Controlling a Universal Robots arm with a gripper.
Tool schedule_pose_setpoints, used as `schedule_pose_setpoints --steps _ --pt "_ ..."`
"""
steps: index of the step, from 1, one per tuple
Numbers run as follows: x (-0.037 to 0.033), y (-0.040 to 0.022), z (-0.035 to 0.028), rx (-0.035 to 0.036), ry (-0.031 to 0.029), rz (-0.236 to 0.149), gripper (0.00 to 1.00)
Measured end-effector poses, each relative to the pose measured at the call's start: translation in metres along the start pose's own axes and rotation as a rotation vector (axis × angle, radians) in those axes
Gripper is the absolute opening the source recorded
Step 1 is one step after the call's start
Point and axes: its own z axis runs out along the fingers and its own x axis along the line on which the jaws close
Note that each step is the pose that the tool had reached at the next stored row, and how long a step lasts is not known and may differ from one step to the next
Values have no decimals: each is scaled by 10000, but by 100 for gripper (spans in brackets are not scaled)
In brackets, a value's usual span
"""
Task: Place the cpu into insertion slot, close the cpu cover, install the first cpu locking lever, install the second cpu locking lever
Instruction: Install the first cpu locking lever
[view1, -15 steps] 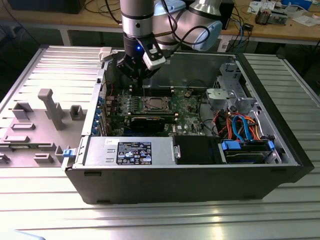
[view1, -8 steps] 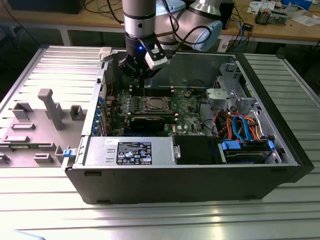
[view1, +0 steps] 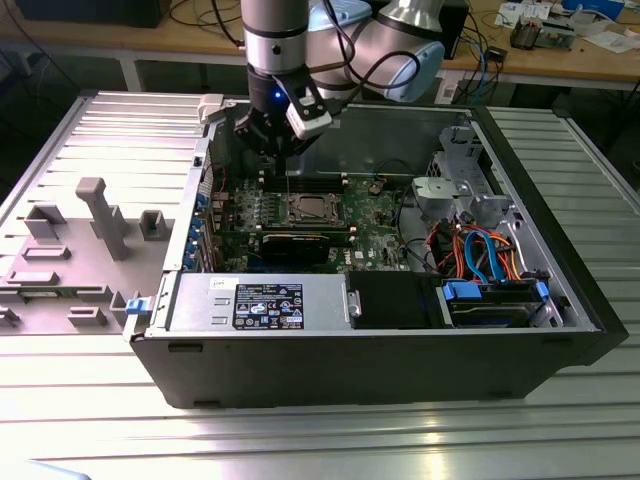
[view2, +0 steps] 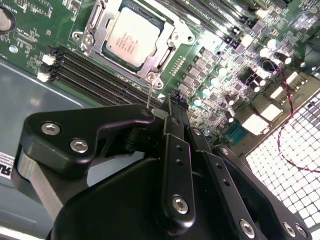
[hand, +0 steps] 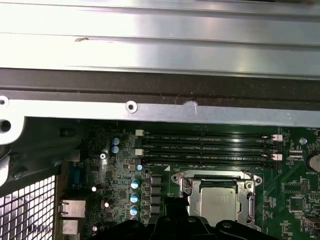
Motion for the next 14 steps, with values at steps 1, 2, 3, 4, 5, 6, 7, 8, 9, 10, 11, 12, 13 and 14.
schedule_pose_setpoints --steps 1,2,3,4,5,6,7,8,9,10,11,12,13,14 --pt "0 10 1 -1 -1 0 11" --pt "-1 18 1 0 -1 0 11" --pt "-1 25 1 -1 -1 0 11" --pt "-6 31 2 -1 -1 -1 11" --pt "-12 34 2 -1 -1 -2 11" --pt "-30 37 2 -1 3 -1 11" --pt "-42 37 2 -1 7 0 11" --pt "-54 38 3 -1 10 1 11" --pt "-71 38 3 -1 16 1 11" --pt "-80 38 4 -8 20 2 11" --pt "-81 38 5 -23 19 2 11" --pt "-78 38 5 -25 18 1 11" --pt "-74 38 6 -25 18 0 11" --pt "-72 38 5 -25 19 -1 11"
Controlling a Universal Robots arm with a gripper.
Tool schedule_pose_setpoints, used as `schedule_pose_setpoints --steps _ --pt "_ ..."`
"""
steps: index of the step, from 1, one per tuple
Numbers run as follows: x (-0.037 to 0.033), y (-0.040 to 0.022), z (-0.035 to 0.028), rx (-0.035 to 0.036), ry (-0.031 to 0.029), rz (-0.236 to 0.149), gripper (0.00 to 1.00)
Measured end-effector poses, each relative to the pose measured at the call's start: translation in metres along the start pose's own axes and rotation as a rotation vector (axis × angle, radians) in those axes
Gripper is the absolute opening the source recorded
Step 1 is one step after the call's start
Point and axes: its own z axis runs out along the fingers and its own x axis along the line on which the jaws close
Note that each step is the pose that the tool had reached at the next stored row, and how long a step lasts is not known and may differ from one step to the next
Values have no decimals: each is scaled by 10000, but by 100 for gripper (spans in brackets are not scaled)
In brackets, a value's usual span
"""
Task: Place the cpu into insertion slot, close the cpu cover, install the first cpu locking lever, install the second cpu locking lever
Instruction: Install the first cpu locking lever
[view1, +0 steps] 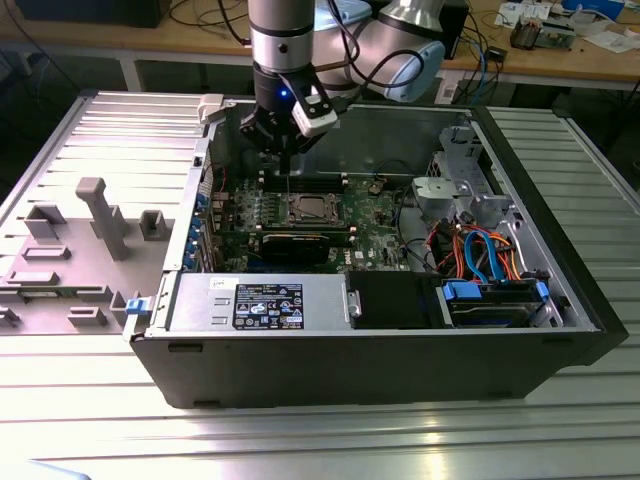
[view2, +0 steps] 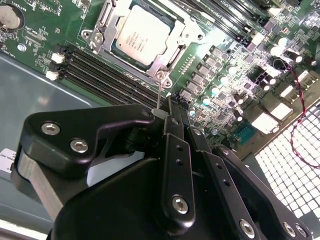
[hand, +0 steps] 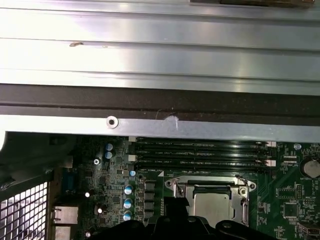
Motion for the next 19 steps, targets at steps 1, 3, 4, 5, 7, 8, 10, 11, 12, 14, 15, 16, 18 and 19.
schedule_pose_setpoints --steps 1,3,4,5,7,8,10,11,12,14,15,16,18,19 --pt "3 -1 0 0 0 1 11" --pt "18 -4 -1 1 0 3 11" --pt "27 -5 -1 1 0 1 11" --pt "37 -5 -1 0 0 2 11" --pt "72 -5 -2 1 -1 2 11" --pt "85 -5 -2 1 -2 2 11" --pt "90 10 -2 1 -1 1 11" --pt "90 33 -1 1 -1 2 11" --pt "88 52 0 1 -1 2 11" --pt "43 69 3 0 -2 3 11" --pt "22 69 5 1 -2 2 11" --pt "5 69 6 0 -1 2 11" --pt "-44 70 8 1 -1 2 11" --pt "-63 70 9 1 0 3 11"
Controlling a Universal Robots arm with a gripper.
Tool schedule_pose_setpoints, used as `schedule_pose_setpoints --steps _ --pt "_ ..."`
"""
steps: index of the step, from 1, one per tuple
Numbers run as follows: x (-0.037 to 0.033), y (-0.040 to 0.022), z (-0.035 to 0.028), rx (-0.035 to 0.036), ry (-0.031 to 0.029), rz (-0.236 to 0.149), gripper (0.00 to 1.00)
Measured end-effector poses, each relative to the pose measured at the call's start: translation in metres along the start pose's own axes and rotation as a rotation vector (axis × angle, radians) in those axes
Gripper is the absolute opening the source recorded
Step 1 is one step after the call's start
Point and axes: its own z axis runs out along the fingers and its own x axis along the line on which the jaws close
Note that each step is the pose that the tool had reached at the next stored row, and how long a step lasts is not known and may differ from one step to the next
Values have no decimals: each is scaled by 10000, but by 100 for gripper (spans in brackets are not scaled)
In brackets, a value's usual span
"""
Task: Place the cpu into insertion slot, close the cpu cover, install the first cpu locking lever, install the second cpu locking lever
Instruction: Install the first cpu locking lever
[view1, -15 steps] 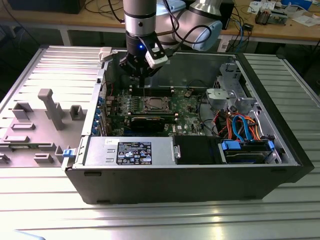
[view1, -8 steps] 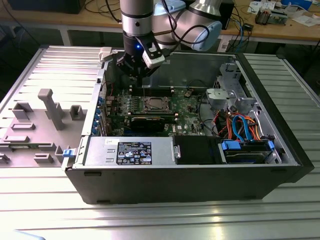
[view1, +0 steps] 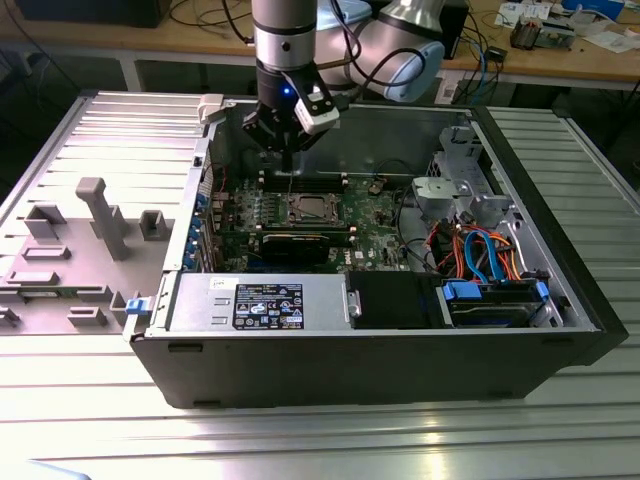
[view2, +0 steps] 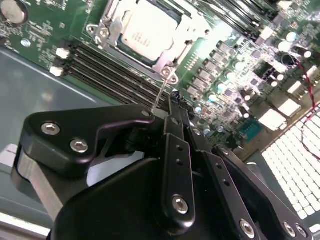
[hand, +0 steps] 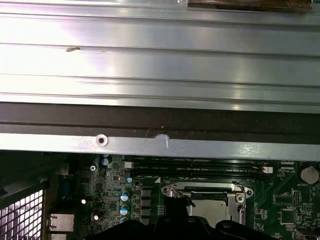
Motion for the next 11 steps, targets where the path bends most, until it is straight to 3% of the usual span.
schedule_pose_setpoints --steps 4,11 --pt "-67 -2 5 0 0 -3 11" --pt "-121 -4 14 -1 0 -1 11"
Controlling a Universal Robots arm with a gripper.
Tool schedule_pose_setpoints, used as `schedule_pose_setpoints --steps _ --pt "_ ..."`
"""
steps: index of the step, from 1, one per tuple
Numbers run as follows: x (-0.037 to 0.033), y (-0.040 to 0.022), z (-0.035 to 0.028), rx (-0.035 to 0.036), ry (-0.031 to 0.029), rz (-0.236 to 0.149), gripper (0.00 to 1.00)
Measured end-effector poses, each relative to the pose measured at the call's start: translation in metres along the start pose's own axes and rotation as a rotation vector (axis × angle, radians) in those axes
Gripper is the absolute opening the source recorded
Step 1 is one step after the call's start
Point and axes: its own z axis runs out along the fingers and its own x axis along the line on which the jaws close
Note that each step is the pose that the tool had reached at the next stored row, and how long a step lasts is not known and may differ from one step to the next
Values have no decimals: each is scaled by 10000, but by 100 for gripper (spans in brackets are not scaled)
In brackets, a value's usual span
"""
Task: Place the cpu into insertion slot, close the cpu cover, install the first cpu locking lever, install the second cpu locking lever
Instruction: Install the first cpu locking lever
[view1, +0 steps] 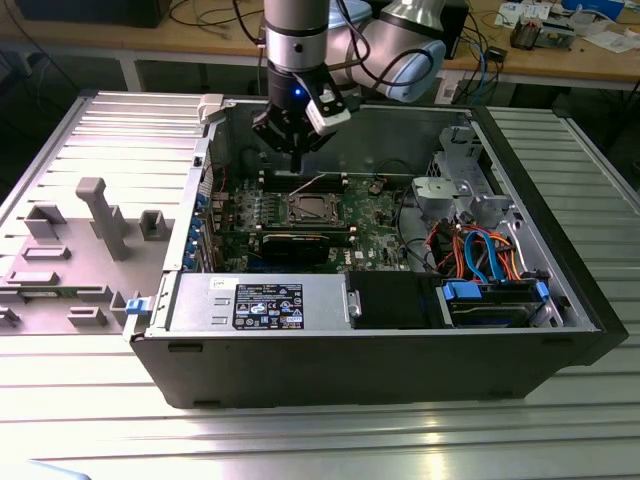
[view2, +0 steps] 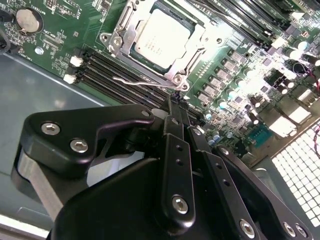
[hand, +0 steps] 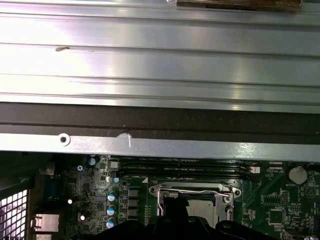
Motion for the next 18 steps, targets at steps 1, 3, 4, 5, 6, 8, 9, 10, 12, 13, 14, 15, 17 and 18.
schedule_pose_setpoints --steps 1,3,4,5,6,8,9,10,12,13,14,15,17,18 --pt "-2 0 0 1 0 -1 11" --pt "-5 0 1 1 0 1 11" --pt "-8 0 1 1 1 0 11" --pt "-8 0 1 1 1 0 11" --pt "-10 0 1 1 0 0 11" --pt "-10 0 1 1 0 -1 11" --pt "-10 -1 1 1 0 0 11" --pt "-10 -1 2 1 0 0 11" --pt "-12 -2 6 -10 -1 -2 11" --pt "-14 -3 10 -56 -2 -1 11" --pt "-18 -11 18 -168 -7 19 11" --pt "-22 -12 26 -213 -11 56 11" --pt "-42 -14 51 -240 -12 83 11" --pt "-53 -14 64 -241 -11 82 11"
